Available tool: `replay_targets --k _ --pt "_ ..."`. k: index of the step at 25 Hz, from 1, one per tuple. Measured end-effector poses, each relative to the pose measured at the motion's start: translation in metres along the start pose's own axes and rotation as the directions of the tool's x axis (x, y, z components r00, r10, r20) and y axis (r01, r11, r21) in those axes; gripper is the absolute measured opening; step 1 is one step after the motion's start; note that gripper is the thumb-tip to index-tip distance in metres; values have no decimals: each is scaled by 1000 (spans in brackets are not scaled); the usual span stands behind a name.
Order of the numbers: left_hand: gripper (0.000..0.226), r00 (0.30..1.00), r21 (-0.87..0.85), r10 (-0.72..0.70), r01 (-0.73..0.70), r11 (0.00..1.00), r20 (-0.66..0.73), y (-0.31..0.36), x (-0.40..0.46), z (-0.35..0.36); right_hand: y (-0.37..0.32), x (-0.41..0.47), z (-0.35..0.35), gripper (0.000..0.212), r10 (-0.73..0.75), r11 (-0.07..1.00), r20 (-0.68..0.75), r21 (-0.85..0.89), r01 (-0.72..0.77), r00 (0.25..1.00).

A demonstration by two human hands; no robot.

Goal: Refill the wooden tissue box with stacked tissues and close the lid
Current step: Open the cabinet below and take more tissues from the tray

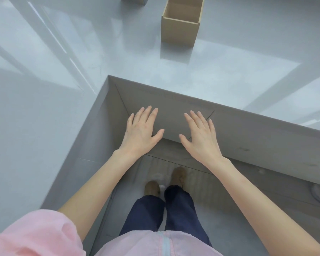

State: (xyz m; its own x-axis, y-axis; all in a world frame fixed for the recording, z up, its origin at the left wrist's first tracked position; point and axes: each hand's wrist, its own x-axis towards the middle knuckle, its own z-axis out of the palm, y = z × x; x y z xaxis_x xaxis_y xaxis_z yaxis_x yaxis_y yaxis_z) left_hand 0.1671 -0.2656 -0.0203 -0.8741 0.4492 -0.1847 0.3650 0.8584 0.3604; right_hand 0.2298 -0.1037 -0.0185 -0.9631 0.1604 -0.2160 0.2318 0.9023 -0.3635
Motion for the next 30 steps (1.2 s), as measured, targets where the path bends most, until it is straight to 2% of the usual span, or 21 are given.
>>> replay_targets --k 9,14,18,23,30 --pt "62 999 47 36 -38 998 31 -6 43 37 29 38 19 61 32 999 36 14 -32 999" --pt "62 999 32 29 -29 999 16 -7 63 70 57 60 44 59 17 999 40 -47 -15 999" --pt "74 996 80 86 -86 993 10 -5 84 89 78 82 65 59 -8 997 -99 -78 0 995" --pt "62 992 112 121 -116 987 -37 1 105 110 96 103 84 62 -24 984 -195 -179 -12 981" --pt "58 993 122 115 -112 986 -22 13 132 111 108 113 86 53 16 991 -221 -128 -46 975"
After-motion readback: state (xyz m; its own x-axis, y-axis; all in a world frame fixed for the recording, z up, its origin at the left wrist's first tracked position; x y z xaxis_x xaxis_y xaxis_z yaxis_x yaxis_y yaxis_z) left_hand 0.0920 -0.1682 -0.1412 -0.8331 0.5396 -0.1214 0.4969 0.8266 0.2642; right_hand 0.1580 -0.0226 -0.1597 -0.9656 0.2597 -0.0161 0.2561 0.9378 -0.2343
